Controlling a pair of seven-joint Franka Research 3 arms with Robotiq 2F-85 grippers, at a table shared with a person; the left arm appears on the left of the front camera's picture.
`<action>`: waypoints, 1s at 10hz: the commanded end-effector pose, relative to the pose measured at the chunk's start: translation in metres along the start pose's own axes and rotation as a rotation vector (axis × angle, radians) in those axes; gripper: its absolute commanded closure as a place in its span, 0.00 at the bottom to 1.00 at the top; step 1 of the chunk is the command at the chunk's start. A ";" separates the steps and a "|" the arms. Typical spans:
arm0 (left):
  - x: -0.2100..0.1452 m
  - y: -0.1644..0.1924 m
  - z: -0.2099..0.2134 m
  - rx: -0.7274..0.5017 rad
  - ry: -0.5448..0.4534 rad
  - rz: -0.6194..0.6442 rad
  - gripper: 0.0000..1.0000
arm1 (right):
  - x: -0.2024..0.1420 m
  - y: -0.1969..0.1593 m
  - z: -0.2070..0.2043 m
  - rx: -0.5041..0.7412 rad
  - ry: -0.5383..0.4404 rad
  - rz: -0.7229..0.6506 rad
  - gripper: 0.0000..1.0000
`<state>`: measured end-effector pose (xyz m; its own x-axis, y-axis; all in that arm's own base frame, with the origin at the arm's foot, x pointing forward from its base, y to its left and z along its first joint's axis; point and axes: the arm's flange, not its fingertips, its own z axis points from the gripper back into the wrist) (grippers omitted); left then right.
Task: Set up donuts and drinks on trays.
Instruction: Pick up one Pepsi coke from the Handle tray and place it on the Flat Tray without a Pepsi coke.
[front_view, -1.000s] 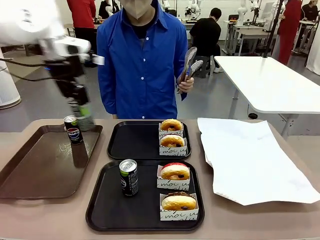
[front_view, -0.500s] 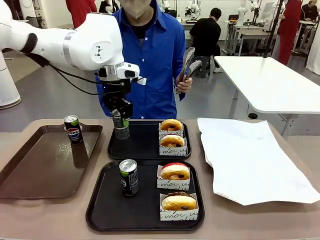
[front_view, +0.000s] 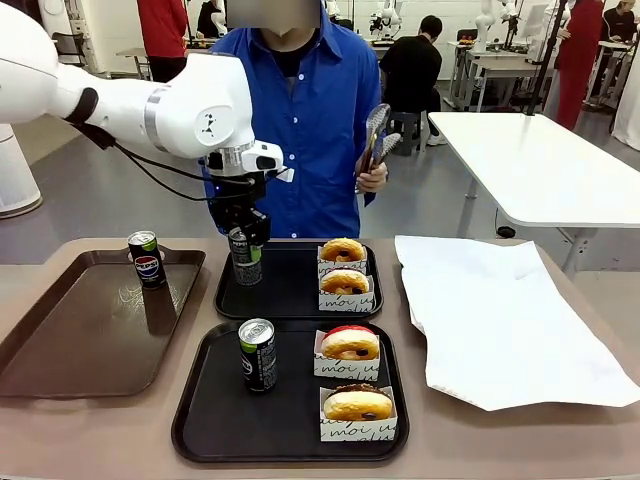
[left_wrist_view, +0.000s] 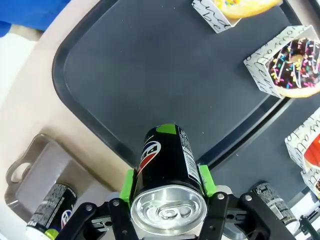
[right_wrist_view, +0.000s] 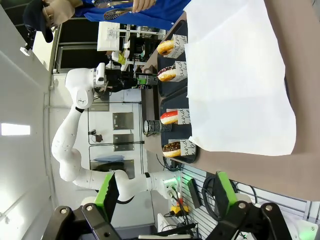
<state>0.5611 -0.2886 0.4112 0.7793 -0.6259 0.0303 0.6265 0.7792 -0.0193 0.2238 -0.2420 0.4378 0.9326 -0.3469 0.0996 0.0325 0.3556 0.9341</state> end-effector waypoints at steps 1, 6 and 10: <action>-0.001 0.000 -0.008 0.015 -0.032 0.019 0.41 | 0.003 0.001 -0.002 0.021 -0.009 0.009 0.00; -0.003 -0.002 -0.018 0.039 -0.016 0.004 0.41 | 0.003 0.001 -0.002 0.021 -0.009 0.009 0.00; -0.004 -0.003 -0.024 0.039 -0.004 0.005 0.41 | 0.003 0.001 -0.002 0.021 -0.009 0.009 0.00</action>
<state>0.5596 -0.2900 0.3883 0.7749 -0.6314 0.0284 0.6320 0.7747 -0.0187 0.2238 -0.2420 0.4378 0.9326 -0.3469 0.0996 0.0325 0.3556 0.9341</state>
